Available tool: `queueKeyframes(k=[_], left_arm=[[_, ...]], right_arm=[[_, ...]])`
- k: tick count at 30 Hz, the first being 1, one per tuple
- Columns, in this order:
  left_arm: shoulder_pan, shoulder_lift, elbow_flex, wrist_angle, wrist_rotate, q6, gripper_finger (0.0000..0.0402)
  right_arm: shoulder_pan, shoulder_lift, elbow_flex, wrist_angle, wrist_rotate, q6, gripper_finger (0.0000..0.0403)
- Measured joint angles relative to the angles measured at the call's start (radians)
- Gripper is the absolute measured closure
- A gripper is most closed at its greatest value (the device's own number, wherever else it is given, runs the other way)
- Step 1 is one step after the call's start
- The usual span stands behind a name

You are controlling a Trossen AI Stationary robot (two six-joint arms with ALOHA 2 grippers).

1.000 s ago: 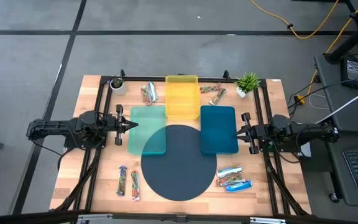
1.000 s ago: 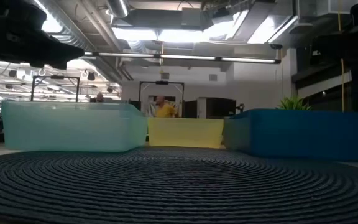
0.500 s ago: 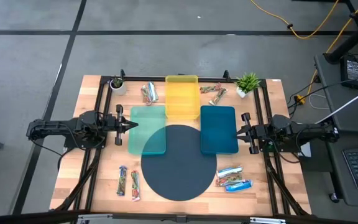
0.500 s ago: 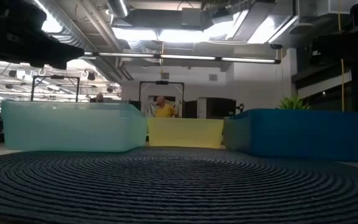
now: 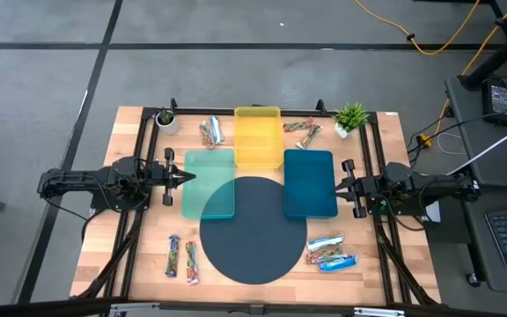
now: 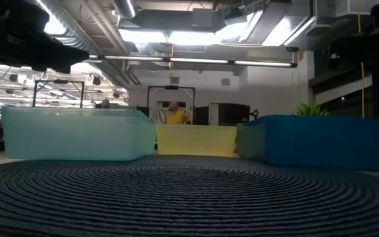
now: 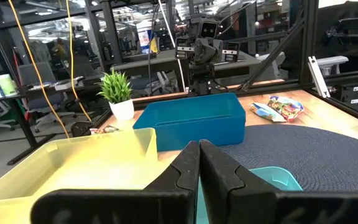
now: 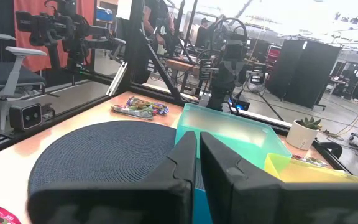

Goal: Pick and place Granola Bars by type

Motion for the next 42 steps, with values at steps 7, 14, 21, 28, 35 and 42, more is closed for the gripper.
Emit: queueKeyframes(k=[7,14,21,28,35,42], left_arm=[[0.0,0.0,0.0,0.0,0.0,0.0,0.0398],[0.0,0.0,0.0,0.0,0.0,0.0,0.0398],[0.0,0.0,0.0,0.0,0.0,0.0,0.0398],[0.0,0.0,0.0,0.021,-0.039,0.0,0.0398],[0.0,0.0,0.0,0.114,-0.069,-0.115,0.0398],[0.0,0.0,0.0,0.272,-0.144,-0.219,0.0398]], right_arm=[[0.0,0.0,0.0,0.0,0.0,0.0,0.0377],[0.0,0.0,0.0,0.0,0.0,0.0,0.0377],[0.0,0.0,0.0,0.003,0.013,0.004,0.0377],[0.001,0.0,0.0,0.004,0.13,-0.025,0.0377],[0.0,0.0,0.0,0.002,0.13,-0.026,0.0377],[0.0,0.0,0.0,0.086,0.13,0.041,0.0377]])
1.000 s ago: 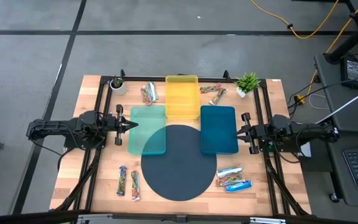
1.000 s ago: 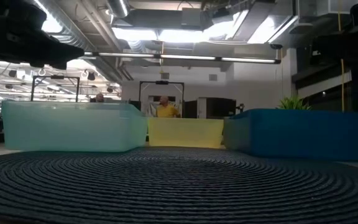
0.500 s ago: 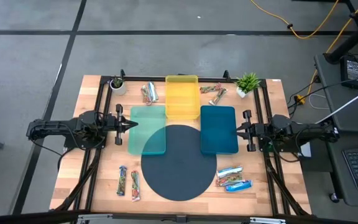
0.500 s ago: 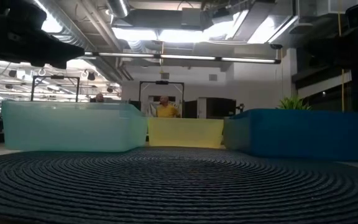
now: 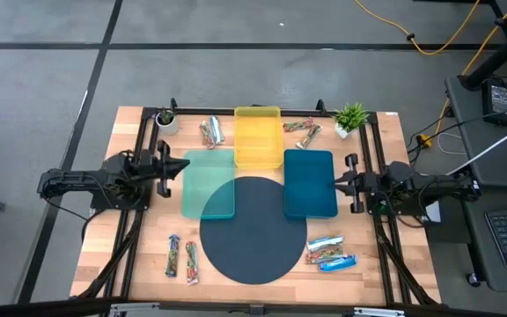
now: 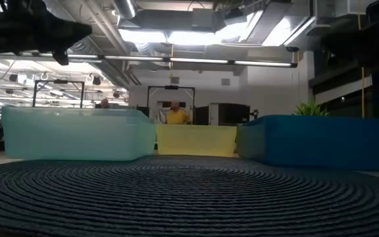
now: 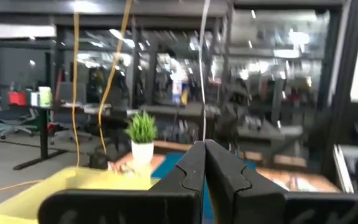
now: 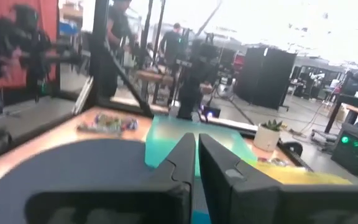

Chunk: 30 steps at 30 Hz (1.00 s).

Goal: Pick and place Granola Bars by type
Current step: Put the red granola bar into the light blue bin

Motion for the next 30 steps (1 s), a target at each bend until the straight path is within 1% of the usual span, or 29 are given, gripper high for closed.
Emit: queueKeyframes(k=[3,6,9,11,14,16,19,22,25,28,30], left_arm=[[0.0,0.0,0.0,0.057,-0.047,-0.022,0.0398],[0.0,0.0,0.0,0.098,-0.066,-0.059,0.0398],[0.0,0.0,0.0,0.104,-0.165,-0.1,0.0398],[0.0,0.0,0.0,0.104,-0.233,-0.158,0.0398],[0.0,0.0,0.0,0.104,-0.296,-0.265,0.0398],[0.0,0.0,0.0,0.104,-0.311,-0.321,0.0398],[0.0,0.0,0.0,0.104,-0.325,-0.356,0.0398],[0.0,0.0,0.0,0.104,-0.33,-0.36,0.0398],[0.0,0.0,0.0,0.102,-0.341,-0.355,0.0398],[0.0,0.0,0.001,0.103,-0.379,-0.349,0.0398],[0.0,0.001,0.014,0.099,-0.374,-0.321,0.0397]], right_arm=[[0.0,0.0,0.0,0.055,0.0,0.042,0.0377],[0.0,0.0,0.0,0.089,0.0,0.087,0.0377],[0.0,0.0,0.0,0.114,0.0,0.147,0.0377],[0.0,0.0,0.0,0.125,0.0,0.173,0.0377],[0.0,0.0,0.0,0.139,0.043,0.2,0.0377],[0.0,0.0,0.0,0.142,0.079,0.265,0.0377],[0.0,0.0,0.0,0.141,0.114,0.339,0.0377],[0.0,0.0,0.0,0.14,0.116,0.385,0.0377],[0.0,0.0,0.002,0.134,0.143,0.438,0.0377],[0.0,0.003,0.037,0.057,0.157,0.474,0.0377],[-0.007,0.011,0.078,-0.014,0.156,0.488,0.0377]])
